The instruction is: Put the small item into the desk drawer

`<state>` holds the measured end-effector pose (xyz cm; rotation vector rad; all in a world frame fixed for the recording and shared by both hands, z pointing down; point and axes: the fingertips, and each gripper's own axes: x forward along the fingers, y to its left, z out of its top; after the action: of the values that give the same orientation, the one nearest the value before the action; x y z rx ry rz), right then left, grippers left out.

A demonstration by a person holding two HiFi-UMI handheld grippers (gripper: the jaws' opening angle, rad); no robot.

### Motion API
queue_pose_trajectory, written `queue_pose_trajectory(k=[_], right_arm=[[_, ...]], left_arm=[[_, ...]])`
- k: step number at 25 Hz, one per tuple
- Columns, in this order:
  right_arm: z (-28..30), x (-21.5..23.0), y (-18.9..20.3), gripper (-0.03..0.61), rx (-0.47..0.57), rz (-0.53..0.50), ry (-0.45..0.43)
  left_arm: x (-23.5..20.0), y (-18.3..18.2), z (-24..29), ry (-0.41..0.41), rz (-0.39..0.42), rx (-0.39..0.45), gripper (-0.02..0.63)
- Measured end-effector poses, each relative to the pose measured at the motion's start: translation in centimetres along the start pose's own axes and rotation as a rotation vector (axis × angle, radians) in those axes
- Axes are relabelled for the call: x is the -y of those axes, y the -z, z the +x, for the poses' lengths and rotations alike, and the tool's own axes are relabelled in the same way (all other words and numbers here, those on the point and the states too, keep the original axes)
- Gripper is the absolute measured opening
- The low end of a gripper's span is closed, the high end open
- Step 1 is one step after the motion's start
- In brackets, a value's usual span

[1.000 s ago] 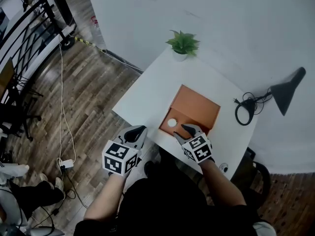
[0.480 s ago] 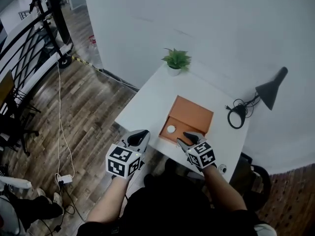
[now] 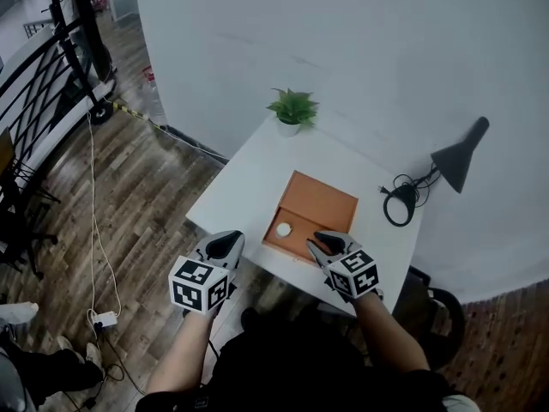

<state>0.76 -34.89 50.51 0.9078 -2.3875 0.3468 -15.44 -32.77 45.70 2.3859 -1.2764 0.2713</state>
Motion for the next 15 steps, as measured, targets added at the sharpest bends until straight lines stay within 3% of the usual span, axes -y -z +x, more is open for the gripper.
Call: queue_pose_trajectory(k=[9,15], right_arm=[[-5.4,5.2,-2.6,0.063,0.132,0.056,0.010],[-8.2,7.2,-4.1,0.017,0.207,0.041,-0.046]], left_arm=[[2.4,-2.3,4.2,-0.045,0.009,0.022,0.025],[4.4,-4.7,5.6,-0.093,0.032,0.052,0.025]])
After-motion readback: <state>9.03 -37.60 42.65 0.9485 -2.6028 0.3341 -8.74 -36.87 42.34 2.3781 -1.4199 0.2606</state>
